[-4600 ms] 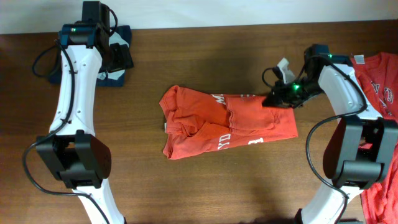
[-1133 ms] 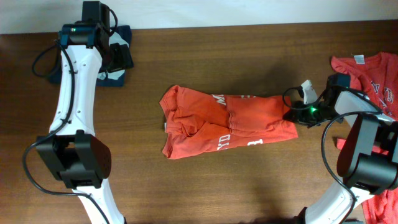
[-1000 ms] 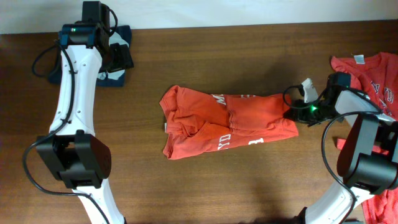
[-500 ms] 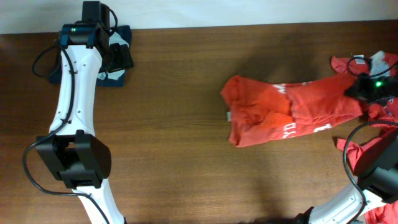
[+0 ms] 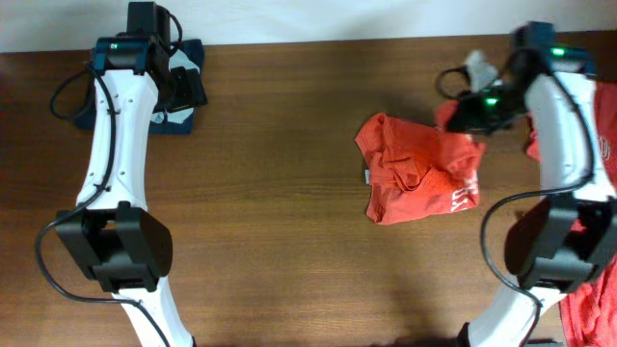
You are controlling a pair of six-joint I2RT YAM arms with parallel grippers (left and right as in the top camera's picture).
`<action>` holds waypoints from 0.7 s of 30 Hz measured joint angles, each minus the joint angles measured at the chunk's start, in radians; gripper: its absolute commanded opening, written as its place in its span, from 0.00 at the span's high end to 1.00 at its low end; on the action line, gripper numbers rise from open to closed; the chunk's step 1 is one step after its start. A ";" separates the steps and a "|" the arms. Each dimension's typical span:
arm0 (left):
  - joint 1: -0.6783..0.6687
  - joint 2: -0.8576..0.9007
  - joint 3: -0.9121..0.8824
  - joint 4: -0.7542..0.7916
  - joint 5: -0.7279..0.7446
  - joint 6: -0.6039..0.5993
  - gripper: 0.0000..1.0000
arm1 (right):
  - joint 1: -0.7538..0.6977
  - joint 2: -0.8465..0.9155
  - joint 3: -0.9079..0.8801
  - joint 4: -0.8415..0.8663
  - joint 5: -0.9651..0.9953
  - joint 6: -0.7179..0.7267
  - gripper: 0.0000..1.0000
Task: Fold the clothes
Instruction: 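Fold the bundle's right part leftward over itself with the right gripper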
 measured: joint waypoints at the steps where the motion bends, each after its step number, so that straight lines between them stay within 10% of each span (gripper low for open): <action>1: 0.000 0.000 0.000 0.000 0.000 0.000 0.01 | 0.037 0.000 0.000 -0.004 0.016 0.000 0.96; 7: 0.000 0.000 0.000 0.000 0.000 0.000 0.01 | 0.225 0.003 -0.071 0.066 0.109 0.001 0.96; 12: 0.000 0.000 0.000 0.000 0.000 0.000 0.01 | 0.383 0.040 -0.195 0.177 0.124 0.008 0.40; 15: 0.000 0.000 0.000 0.000 0.000 0.000 0.01 | 0.396 0.065 -0.215 0.142 0.038 -0.014 0.34; 18: 0.000 0.000 0.000 0.000 0.000 0.000 0.01 | 0.348 0.071 -0.162 -0.026 -0.117 -0.116 0.49; 19: 0.000 0.000 0.000 0.000 0.000 0.000 0.01 | 0.277 0.071 -0.118 -0.054 -0.165 -0.150 0.96; 21: 0.000 0.000 0.000 0.000 0.000 0.000 0.01 | 0.197 0.071 -0.116 -0.089 -0.200 -0.161 0.96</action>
